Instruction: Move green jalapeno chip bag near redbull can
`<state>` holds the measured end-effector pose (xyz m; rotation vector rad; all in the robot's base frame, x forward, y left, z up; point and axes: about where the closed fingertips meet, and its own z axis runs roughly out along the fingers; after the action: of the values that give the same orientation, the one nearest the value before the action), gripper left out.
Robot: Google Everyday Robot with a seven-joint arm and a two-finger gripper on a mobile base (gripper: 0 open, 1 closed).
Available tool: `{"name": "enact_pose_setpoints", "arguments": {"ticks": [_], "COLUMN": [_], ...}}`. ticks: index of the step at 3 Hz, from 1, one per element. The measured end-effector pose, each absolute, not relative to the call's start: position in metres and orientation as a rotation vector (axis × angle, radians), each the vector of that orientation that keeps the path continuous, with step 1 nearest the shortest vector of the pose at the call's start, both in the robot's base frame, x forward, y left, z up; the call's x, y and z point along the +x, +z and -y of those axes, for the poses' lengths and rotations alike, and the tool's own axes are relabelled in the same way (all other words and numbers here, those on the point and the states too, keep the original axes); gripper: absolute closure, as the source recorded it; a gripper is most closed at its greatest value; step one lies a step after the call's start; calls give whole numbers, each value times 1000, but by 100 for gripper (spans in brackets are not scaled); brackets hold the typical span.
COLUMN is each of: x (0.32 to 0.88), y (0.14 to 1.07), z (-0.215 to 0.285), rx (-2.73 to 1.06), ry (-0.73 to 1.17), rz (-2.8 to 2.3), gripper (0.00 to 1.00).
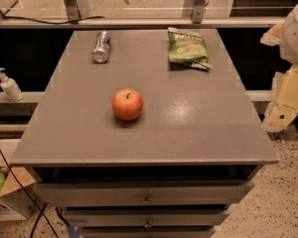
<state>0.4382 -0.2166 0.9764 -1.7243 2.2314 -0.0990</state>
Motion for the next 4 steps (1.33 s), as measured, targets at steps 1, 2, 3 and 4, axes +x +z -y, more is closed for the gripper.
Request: {"name": "enact_pose_setpoints", "arguments": {"ticks": [1,2,3,4], "x": [438,464,521,585], "y": [976,975,975,978], "z": [217,207,192,191], "rx": [-1724,-1660,-1535,-1366], "ry": [-99,-5,150,274], "rz": [-2231,-2134,-1978,-1897], "gripper": [0,0,0,0]}}
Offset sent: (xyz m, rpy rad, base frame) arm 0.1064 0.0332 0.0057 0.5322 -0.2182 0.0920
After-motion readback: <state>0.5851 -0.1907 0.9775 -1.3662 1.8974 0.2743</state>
